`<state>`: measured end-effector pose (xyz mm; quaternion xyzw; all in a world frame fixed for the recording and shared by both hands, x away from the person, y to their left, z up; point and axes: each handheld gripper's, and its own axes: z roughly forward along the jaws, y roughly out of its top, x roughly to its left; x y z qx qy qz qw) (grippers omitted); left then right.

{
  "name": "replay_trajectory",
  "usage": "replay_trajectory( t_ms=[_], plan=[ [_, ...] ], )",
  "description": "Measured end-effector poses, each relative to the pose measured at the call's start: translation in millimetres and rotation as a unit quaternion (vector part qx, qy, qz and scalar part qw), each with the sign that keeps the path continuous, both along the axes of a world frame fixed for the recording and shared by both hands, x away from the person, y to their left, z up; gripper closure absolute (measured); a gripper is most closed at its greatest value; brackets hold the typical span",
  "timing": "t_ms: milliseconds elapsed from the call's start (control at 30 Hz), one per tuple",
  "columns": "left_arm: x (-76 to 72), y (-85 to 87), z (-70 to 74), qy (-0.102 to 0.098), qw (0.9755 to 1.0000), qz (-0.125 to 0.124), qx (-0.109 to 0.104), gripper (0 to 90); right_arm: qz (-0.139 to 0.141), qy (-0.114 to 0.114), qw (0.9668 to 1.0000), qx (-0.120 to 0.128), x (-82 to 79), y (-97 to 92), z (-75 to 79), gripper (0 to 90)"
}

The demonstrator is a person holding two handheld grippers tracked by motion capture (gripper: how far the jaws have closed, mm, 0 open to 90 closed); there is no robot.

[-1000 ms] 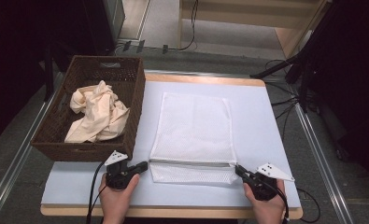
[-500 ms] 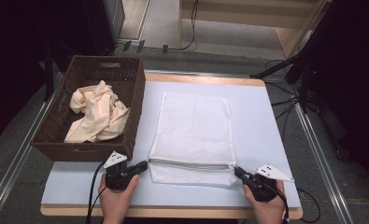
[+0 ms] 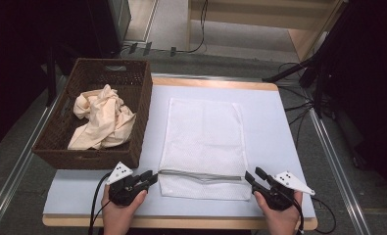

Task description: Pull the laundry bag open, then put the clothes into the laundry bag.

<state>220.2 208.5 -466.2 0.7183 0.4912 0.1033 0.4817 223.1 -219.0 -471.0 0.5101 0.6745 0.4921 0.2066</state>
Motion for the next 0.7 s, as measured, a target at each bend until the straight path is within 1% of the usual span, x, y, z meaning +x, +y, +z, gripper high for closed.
replay_trajectory(
  t_ms=[67, 133, 167, 233, 300, 433, 533, 600, 700],
  plan=[
    [-1.4, -4.8, 1.5, -0.010, 0.9999, -0.009, 0.006, 72.5, 0.005, 0.000, 1.0000, -0.003, 1.0, 5.9, 1.8, 51.1],
    [-3.0, -10.5, 1.4, -0.019, 0.9997, -0.008, 0.012, 73.6, 0.014, 0.003, 0.9999, -0.008, 2.9, 11.5, 2.8, 49.7],
    [-3.1, -12.6, 0.8, -0.018, 0.9997, -0.006, 0.016, 74.2, 0.014, 0.004, 0.9999, -0.007, 3.4, 12.8, 3.1, 49.7],
    [-2.5, -16.9, -0.9, -0.012, 0.9998, -0.011, 0.010, 74.6, 0.016, 0.007, 0.9998, -0.001, 4.0, 16.0, 4.4, 49.6],
    [-2.9, -19.7, -1.0, -0.016, 0.9996, -0.017, 0.014, 74.6, 0.024, 0.006, 0.9997, 0.002, 4.8, 21.0, 5.8, 49.0],
    [-3.2, -24.2, 0.4, -0.018, 0.9995, -0.024, 0.008, 74.4, 0.042, 0.004, 0.9991, -0.009, 7.7, 35.0, 9.7, 46.2],
    [-3.0, -31.3, 1.3, -0.018, 0.9991, -0.038, 0.008, 74.5, 0.055, 0.000, 0.9984, -0.008, 11.5, 44.5, 17.0, 44.8],
    [-3.1, -37.4, 1.0, -0.015, 0.9985, -0.051, 0.013, 76.0, 0.067, -0.005, 0.9977, -0.007, 15.3, 50.2, 20.9, 44.7],
    [-4.3, -50.2, -1.3, -0.010, 0.9972, -0.070, 0.022, 76.8, 0.080, -0.004, 0.9967, -0.011, 21.4, 60.8, 21.8, 44.8]
  ],
)
